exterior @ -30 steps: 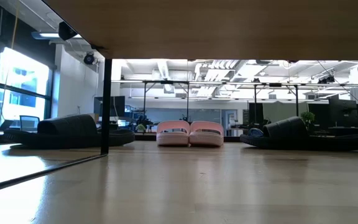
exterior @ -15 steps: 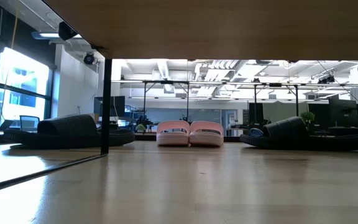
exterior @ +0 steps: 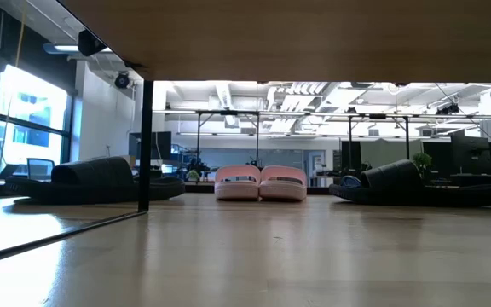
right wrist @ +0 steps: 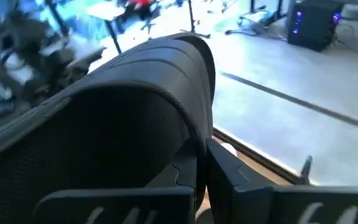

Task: Pick and place slides into the shelf
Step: Put the black slipper on the shelf

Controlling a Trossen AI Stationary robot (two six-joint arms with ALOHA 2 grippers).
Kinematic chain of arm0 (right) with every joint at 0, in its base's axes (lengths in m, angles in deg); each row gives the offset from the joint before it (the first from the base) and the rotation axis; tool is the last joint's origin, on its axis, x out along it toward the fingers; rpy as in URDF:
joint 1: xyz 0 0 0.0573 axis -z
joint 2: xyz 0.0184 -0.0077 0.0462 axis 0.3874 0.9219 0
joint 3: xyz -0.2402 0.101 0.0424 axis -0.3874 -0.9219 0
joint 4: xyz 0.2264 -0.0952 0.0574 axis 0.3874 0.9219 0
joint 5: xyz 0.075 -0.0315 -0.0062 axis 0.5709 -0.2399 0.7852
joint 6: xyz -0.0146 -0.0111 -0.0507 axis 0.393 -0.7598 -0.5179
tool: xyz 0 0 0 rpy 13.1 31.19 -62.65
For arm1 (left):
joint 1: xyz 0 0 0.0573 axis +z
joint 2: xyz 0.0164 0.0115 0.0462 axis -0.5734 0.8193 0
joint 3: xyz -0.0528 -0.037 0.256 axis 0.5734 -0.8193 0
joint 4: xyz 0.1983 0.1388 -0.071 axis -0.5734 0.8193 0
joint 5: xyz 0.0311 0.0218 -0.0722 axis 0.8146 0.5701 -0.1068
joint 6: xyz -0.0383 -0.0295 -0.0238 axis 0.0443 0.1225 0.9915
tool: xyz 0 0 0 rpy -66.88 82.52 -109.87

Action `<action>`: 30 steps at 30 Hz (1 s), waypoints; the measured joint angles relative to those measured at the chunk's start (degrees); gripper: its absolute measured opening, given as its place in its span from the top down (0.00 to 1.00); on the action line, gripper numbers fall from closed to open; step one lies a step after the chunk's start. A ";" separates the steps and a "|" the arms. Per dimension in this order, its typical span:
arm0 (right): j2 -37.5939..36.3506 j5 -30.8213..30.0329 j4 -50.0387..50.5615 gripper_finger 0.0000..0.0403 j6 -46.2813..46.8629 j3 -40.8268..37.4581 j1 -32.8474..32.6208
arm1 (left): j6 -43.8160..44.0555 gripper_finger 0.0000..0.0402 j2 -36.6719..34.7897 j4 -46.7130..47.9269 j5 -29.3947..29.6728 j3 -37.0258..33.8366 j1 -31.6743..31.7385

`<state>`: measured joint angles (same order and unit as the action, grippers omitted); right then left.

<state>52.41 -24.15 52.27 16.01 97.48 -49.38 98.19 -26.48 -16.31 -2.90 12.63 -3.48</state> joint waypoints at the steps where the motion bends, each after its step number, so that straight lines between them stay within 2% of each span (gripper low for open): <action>1: -2.24 -0.96 -0.08 1.00 3.55 -5.11 -0.70 | 0.00 1.00 0.00 0.00 0.00 0.00 0.00; 4: -6.66 1.22 -3.42 1.00 16.70 -24.45 -3.26 | 0.00 1.00 0.00 -0.02 0.04 0.00 0.00; 6: -7.31 4.79 -10.63 1.00 18.67 -34.24 -5.32 | 0.02 1.00 0.00 -0.08 0.09 0.00 0.00; 9: -4.79 9.55 -12.63 1.00 19.72 -39.21 -6.22 | 0.00 1.00 0.00 -0.09 0.09 0.00 0.00; 12: 1.94 13.40 -9.56 1.00 21.07 -36.75 -6.09 | -0.07 1.00 0.01 -0.09 0.11 0.00 0.00; 16: 12.52 17.69 0.10 1.00 21.05 -25.06 -6.24 | -0.09 1.00 0.46 -0.05 0.15 -0.02 0.00; 19: 20.46 20.06 -0.70 1.00 15.30 -18.01 -6.31 | -0.13 1.00 1.09 -0.24 0.23 0.00 0.00; 21: 24.90 20.89 -0.08 1.00 14.57 -12.52 -6.85 | -0.25 1.00 1.92 -0.15 0.37 -0.02 0.00; 26: 31.81 23.23 -0.14 1.00 13.47 -5.46 -8.12 | -0.63 1.00 4.23 -0.12 0.53 0.00 0.00; 30: 33.51 25.82 0.20 1.00 15.08 -4.28 -9.17 | -0.70 1.00 5.99 -0.03 0.48 0.00 0.00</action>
<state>85.92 1.68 52.47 31.09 93.20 -58.54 97.49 -20.49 -16.34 -2.42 12.63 -3.48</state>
